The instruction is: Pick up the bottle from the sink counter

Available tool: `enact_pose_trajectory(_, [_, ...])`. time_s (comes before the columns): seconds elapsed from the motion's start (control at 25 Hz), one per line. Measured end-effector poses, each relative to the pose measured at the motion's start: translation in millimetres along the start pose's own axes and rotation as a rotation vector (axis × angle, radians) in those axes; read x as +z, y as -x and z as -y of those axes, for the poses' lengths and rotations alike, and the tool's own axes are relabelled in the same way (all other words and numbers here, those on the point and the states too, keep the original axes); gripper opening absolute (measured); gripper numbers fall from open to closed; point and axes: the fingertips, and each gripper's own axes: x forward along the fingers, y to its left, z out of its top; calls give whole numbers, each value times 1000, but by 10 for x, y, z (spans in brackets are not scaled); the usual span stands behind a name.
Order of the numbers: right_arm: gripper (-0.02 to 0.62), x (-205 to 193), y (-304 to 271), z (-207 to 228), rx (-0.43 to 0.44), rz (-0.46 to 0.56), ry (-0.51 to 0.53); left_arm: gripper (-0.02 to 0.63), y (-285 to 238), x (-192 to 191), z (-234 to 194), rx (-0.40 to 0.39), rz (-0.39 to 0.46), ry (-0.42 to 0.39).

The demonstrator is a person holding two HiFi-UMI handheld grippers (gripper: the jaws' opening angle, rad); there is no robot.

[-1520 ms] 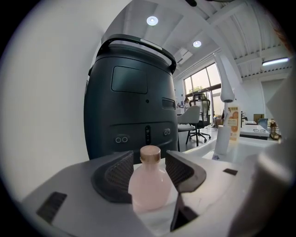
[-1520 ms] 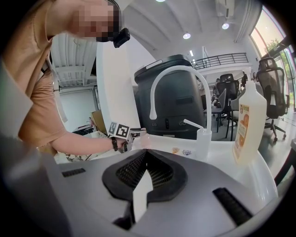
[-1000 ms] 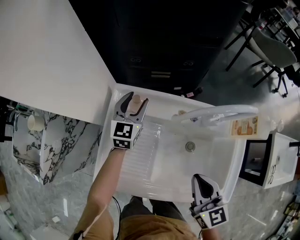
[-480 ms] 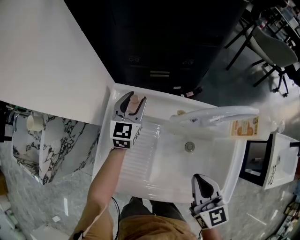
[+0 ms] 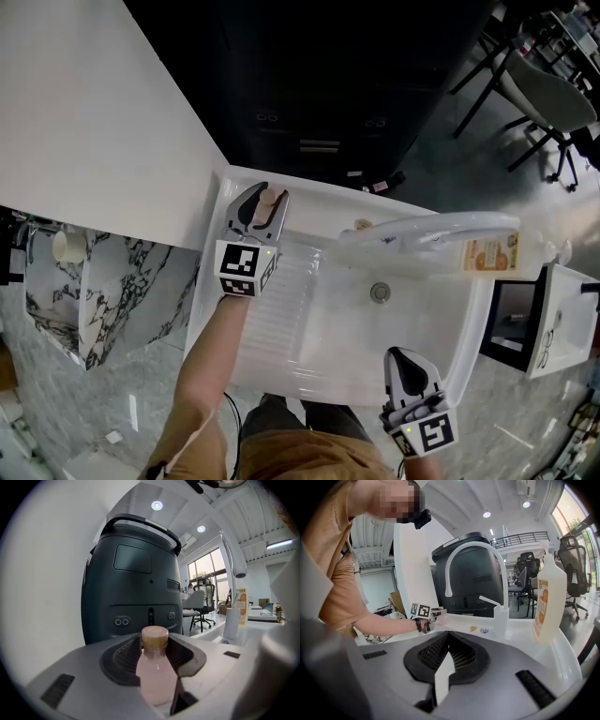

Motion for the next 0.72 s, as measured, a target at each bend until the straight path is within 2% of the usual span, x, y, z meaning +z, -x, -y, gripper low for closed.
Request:
enact_pose_trajectory(0.32, [0,-20,-10,-6,4,0,0,137,-17,-10,36,-10,-39,-44])
enact_pose_trajectory(0.72, [0,1,18,-4,3,8,-1,128,-9,0,70,-21,-39,-51])
